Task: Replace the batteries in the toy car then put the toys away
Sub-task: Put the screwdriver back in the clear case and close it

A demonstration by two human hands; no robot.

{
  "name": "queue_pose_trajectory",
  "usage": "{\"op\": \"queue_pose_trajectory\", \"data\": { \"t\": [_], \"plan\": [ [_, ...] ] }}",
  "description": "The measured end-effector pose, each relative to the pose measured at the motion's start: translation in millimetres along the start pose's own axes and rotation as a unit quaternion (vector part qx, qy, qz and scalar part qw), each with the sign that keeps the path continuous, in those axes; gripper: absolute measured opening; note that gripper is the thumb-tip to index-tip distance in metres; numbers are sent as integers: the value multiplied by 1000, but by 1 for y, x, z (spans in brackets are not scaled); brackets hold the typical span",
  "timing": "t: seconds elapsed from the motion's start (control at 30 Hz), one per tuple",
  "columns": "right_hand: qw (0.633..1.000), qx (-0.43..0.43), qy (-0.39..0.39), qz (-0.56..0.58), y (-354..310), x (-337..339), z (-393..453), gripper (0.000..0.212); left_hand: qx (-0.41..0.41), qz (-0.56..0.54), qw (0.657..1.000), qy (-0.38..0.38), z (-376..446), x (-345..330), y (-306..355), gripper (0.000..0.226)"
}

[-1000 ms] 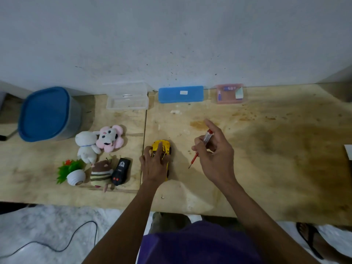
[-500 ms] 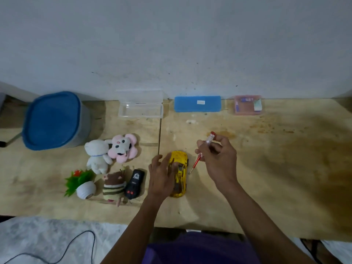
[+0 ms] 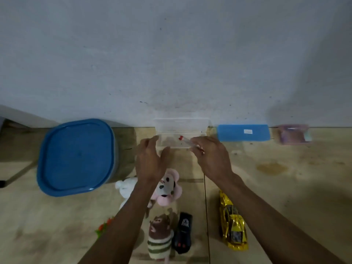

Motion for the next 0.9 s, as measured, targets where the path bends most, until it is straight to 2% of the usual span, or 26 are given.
{"op": "queue_pose_trajectory", "data": {
  "t": [0.1,0.2,0.33,0.43,0.57,0.73,0.9],
  "plan": [
    [988,68,-33,-133,1,-36,33,18,26,28,998,-45,28,-8,-11,56],
    [971,79,-77,-213,6,-62,55,19,9,75,995,-67,42,-19,-23,54],
    [961,53,-133,-235,11,-76,63,23,6,67,995,-67,47,-28,-29,47],
    [964,36,-138,-223,15,-78,63,20,1,70,995,-70,49,-30,-31,45],
    [969,42,-108,-220,18,-79,61,14,9,64,995,-73,51,-31,-33,45],
    [981,48,73,-171,24,-55,55,31,17,43,997,-54,50,-32,-32,58],
    [979,42,55,-189,30,-42,60,45,49,-7,998,-27,47,-30,-25,89]
  ]
}}
Point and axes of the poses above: each hand's wrist, its own z-axis towards the middle knuckle, its own x-axis out of the back of the hand, y = z × x, the point moved 1 cm from there along z, towards the middle knuckle, and after that the axes turned 5 degrees about -y, right-handed, at the moved point
